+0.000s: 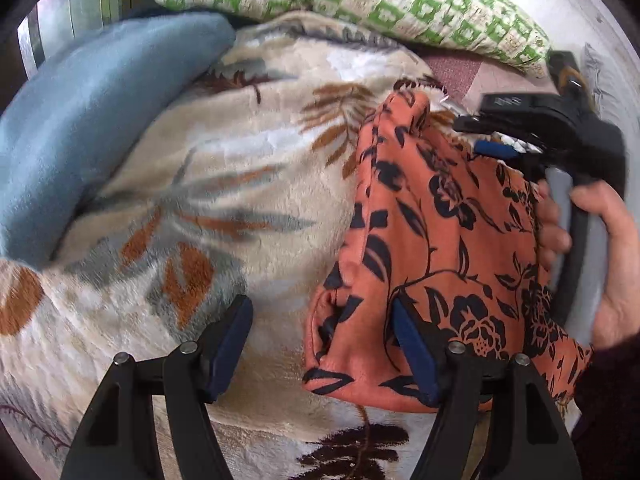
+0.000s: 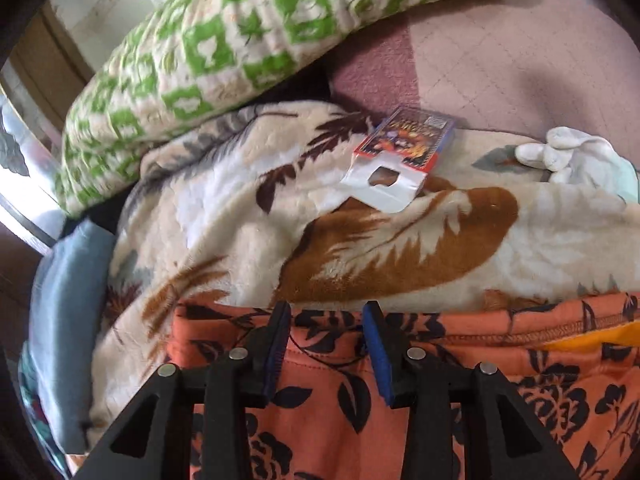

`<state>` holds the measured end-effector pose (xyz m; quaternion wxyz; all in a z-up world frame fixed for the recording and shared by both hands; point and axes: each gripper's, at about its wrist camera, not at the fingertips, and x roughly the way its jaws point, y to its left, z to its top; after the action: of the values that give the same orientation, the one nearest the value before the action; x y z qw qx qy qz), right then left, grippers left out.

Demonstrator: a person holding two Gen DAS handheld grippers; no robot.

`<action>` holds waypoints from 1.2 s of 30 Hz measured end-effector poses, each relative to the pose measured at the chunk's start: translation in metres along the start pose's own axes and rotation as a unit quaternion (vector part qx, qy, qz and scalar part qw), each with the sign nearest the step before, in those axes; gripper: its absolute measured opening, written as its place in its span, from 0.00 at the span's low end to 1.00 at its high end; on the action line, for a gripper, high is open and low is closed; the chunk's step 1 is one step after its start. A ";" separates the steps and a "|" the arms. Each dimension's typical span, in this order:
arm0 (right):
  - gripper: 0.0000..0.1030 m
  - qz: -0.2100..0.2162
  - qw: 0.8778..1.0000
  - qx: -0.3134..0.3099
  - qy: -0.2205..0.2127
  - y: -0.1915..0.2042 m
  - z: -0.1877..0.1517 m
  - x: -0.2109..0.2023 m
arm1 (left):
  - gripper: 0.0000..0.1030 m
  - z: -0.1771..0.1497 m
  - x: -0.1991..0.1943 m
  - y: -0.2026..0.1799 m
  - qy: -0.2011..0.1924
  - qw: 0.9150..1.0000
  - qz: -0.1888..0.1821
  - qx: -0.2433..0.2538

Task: Fold small clothes

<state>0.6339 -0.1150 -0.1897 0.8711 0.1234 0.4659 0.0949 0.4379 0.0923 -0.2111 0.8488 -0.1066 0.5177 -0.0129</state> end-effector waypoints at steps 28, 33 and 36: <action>0.44 -0.036 0.996 0.063 -0.050 -0.228 -0.124 -0.172 | 0.83 0.001 0.000 -0.052 -0.056 0.993 0.093 0.045; 0.44 -0.108 0.993 0.036 -0.032 -0.214 -0.060 -0.120 | 0.83 0.006 0.013 -0.048 -0.039 0.991 0.121 0.051; 0.45 -0.144 0.987 0.058 -0.032 -0.224 -0.034 -0.088 | 0.83 0.010 0.017 -0.038 -0.022 0.995 0.095 0.027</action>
<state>0.5683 -0.3488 -0.2067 0.8815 0.1085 0.4552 -0.0625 0.4579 0.0549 -0.2138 0.8601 -0.0336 0.5059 0.0562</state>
